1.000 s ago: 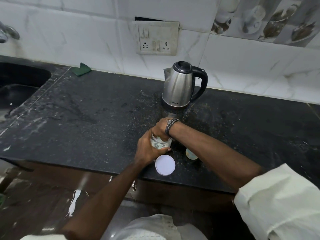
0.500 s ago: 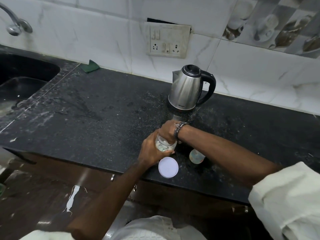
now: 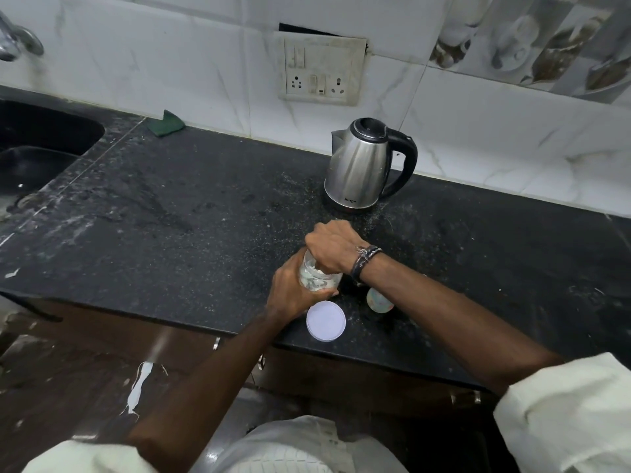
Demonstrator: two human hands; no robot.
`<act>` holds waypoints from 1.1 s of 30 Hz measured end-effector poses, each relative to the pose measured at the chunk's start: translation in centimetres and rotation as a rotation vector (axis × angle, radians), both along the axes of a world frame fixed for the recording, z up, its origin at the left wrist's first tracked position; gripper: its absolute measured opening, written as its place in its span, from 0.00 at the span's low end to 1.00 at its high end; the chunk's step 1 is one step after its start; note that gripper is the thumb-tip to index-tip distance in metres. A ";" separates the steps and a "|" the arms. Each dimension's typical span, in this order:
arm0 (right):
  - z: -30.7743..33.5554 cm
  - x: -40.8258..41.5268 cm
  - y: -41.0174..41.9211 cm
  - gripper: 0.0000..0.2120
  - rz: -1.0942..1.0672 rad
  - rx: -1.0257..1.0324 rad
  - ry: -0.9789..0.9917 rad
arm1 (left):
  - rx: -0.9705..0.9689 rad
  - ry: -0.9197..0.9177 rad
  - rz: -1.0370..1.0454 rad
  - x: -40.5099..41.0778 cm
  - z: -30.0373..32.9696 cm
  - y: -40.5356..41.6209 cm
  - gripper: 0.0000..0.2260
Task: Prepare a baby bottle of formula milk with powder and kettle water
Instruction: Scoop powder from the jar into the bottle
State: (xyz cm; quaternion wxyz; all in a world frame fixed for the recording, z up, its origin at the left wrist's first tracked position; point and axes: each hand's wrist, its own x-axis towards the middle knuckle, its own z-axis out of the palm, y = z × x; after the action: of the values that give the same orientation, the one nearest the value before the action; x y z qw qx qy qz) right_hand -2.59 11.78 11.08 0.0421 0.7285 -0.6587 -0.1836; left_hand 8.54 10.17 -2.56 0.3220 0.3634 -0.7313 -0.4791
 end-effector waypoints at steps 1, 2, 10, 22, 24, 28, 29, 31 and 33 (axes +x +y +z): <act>0.1 0.0 0.1 0.12 -0.014 -0.009 -0.018 | 0.002 0.009 -0.002 0.0 -0.2 0.0 0.38; 0.2 0.0 0.1 0.11 -0.031 -0.016 -0.047 | 0.008 0.017 -0.004 0.1 -0.2 0.0 0.39; -0.2 -0.3 0.7 0.11 -0.226 0.000 -0.297 | 0.029 0.078 -0.017 0.1 -0.8 -0.1 0.42; -3.4 -0.3 0.8 0.07 -0.507 -0.272 -0.492 | 0.106 0.110 -0.061 0.9 -2.4 -0.2 0.47; -3.5 -0.4 0.6 0.07 -0.511 -0.265 -0.517 | 0.105 0.113 -0.062 0.9 -2.4 -0.3 0.47; -3.4 -0.5 0.4 0.06 -0.552 -0.206 -0.580 | 0.091 0.120 -0.062 0.9 -2.5 -0.2 0.46; -3.4 -0.5 0.4 0.07 -0.555 -0.193 -0.588 | 0.088 0.120 -0.059 0.8 -2.4 -0.2 0.46; -3.3 -0.6 0.5 0.08 -0.545 -0.181 -0.570 | 0.083 0.124 -0.056 0.8 -2.5 -0.2 0.46; -3.1 -0.7 0.5 0.08 -0.527 -0.179 -0.545 | 0.081 0.121 -0.053 0.8 -2.6 -0.3 0.45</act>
State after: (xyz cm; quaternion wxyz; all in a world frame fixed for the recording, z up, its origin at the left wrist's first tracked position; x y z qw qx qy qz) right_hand -3.25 12.32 7.94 -0.1196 0.5499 -0.8236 0.0706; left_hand 9.39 9.87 -5.20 0.3378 0.3270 -0.7000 -0.5375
